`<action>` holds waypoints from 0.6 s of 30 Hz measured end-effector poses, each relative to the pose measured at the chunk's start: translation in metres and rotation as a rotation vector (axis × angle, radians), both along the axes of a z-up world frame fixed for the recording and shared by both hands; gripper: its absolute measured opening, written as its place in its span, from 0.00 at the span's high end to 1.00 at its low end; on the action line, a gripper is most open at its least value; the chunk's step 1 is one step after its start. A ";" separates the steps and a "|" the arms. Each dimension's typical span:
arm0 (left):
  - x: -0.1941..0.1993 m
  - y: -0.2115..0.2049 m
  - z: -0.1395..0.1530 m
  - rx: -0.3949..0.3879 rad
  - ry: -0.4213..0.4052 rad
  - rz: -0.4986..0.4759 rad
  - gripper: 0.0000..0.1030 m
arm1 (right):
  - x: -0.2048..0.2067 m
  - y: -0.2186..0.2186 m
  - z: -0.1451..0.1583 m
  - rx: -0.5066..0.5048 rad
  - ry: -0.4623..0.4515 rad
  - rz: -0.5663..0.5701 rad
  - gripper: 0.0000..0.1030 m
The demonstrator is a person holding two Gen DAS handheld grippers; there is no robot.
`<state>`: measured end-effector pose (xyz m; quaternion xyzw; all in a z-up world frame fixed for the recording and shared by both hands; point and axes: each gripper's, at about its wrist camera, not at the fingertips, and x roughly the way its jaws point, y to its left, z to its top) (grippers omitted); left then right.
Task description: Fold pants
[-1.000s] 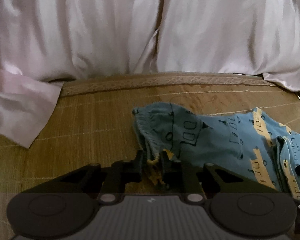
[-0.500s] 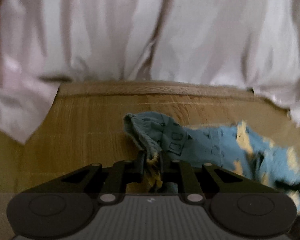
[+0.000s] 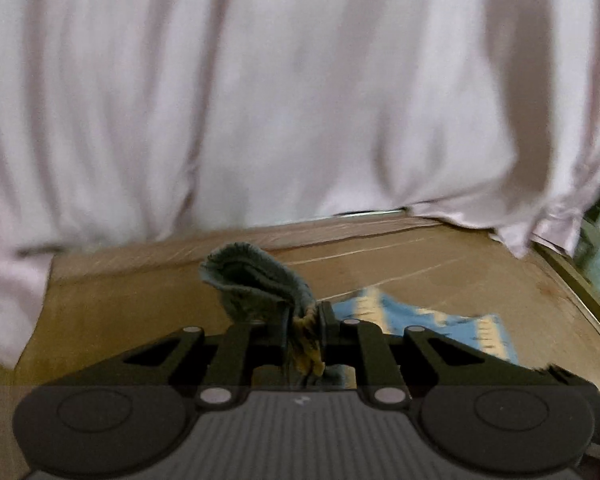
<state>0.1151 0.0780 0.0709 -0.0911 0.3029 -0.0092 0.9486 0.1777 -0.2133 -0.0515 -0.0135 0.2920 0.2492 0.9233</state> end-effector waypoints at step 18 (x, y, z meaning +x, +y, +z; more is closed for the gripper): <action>0.037 -0.210 -0.017 0.053 0.005 -0.432 0.85 | -0.011 -0.154 0.005 0.061 0.023 -0.281 0.11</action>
